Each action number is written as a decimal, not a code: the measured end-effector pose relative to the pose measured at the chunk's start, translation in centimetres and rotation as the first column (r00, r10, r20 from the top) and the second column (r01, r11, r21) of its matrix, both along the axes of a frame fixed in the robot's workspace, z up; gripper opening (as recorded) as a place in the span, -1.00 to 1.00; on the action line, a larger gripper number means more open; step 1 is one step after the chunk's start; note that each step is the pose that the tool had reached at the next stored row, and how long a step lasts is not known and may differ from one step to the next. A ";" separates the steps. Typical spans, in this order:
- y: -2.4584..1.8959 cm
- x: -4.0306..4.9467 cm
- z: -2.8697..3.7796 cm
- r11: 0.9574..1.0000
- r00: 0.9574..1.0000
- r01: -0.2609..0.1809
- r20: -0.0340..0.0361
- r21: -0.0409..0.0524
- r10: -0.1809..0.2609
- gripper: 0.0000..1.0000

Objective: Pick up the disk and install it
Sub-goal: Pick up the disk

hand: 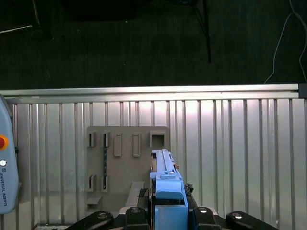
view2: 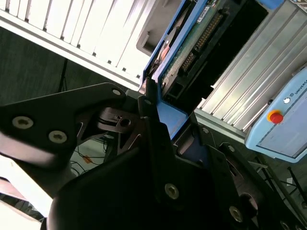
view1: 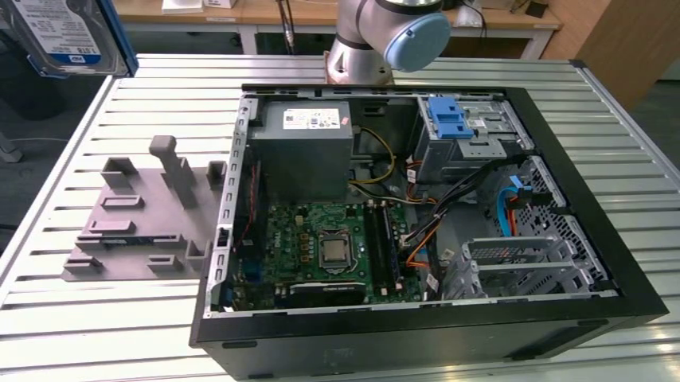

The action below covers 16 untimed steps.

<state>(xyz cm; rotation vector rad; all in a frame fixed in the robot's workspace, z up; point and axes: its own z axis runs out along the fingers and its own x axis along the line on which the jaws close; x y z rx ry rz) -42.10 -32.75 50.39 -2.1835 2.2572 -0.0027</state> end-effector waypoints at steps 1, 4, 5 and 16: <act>0.00 0.00 0.07 1.000 1.000 0.000 0.000 0.000 0.000 -0.27; 0.00 0.00 0.30 1.000 1.000 0.000 0.000 0.000 0.000 -0.27; 0.00 0.00 0.37 1.000 1.000 0.000 0.000 0.000 0.000 -0.27; 0.00 0.00 1.06 1.000 1.000 0.000 0.000 0.000 0.000 -0.27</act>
